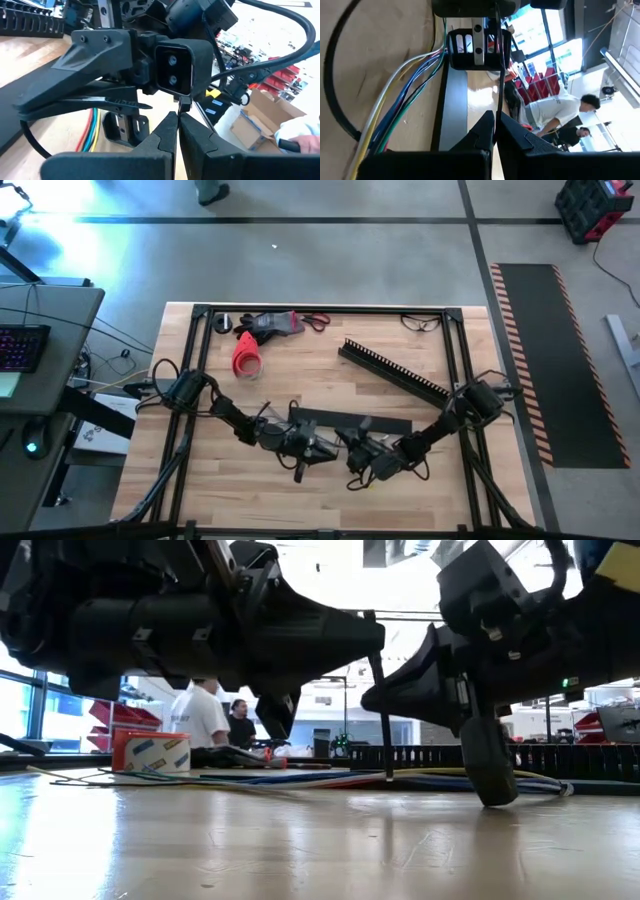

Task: Ziptie cables
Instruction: Wrap the colored cables with the black zip tie

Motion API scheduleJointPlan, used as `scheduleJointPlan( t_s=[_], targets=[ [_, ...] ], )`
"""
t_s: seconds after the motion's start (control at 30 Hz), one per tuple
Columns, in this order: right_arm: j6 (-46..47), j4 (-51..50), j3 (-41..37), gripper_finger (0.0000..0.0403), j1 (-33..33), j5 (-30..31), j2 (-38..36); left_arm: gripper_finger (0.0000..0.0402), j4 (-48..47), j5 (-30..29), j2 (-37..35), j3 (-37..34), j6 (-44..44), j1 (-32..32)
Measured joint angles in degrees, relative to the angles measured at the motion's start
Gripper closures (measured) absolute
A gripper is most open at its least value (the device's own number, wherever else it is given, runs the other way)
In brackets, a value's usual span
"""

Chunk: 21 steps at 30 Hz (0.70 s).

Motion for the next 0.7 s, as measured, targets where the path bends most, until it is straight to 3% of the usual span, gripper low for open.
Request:
scheduleJointPlan(
  t_s=[0.7],
  targets=[
    [-1.29,5.01,-0.07,0.0403,0.52,-1.16,0.13,0.0402,0.00,1.01,0.00,0.00,-0.45,0.00]
  ],
)
